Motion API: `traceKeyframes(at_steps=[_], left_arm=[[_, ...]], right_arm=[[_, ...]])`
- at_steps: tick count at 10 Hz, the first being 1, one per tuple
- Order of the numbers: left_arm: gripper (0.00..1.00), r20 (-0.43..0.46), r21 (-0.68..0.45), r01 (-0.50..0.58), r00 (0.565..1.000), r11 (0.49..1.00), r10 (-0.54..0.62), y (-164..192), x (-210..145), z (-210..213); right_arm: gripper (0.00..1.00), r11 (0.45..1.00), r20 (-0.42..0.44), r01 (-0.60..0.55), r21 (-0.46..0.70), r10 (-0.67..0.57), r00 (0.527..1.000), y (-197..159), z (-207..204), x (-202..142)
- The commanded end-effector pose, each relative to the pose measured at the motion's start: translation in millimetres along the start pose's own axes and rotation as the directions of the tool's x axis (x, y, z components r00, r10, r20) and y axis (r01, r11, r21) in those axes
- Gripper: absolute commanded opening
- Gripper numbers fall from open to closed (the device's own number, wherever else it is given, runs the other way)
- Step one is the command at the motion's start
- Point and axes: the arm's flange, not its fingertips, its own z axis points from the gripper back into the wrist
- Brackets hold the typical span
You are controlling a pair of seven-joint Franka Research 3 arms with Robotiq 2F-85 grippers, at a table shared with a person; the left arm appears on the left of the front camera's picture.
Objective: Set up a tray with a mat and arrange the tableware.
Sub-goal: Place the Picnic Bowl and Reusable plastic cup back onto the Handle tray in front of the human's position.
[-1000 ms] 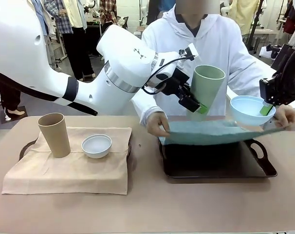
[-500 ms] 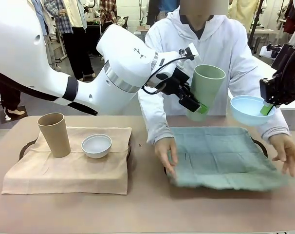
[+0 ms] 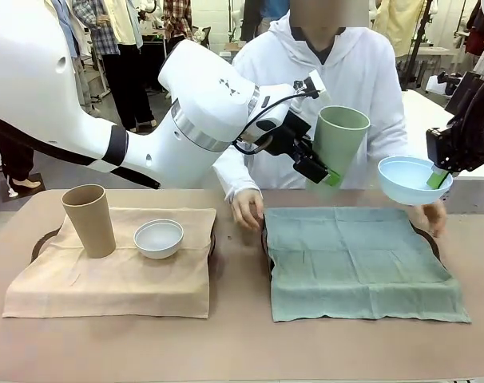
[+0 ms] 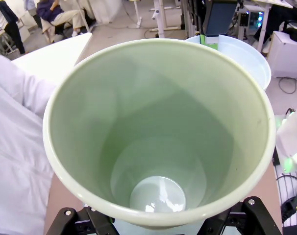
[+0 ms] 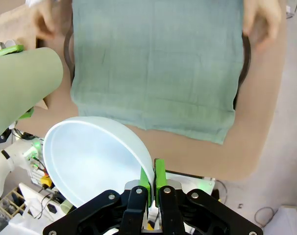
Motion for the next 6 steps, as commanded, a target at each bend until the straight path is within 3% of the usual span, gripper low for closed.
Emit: traceKeyframes(at_steps=[1, 6], left_arm=[[0.23, 0.018, -0.013, 0.012, 1.0, 1.0, -0.012, 1.0, -1.6, 3.8], [0.23, 0.018, -0.013, 0.012, 1.0, 1.0, -0.012, 1.0, -1.6, 3.8]], right_arm=[[0.0, 1.0, 0.002, -0.001, -0.001, 0.001, 1.0, 0.8, 0.9, -0.5], [0.0, 1.0, 0.002, -0.001, -0.001, 0.001, 1.0, 0.8, 0.9, -0.5]])
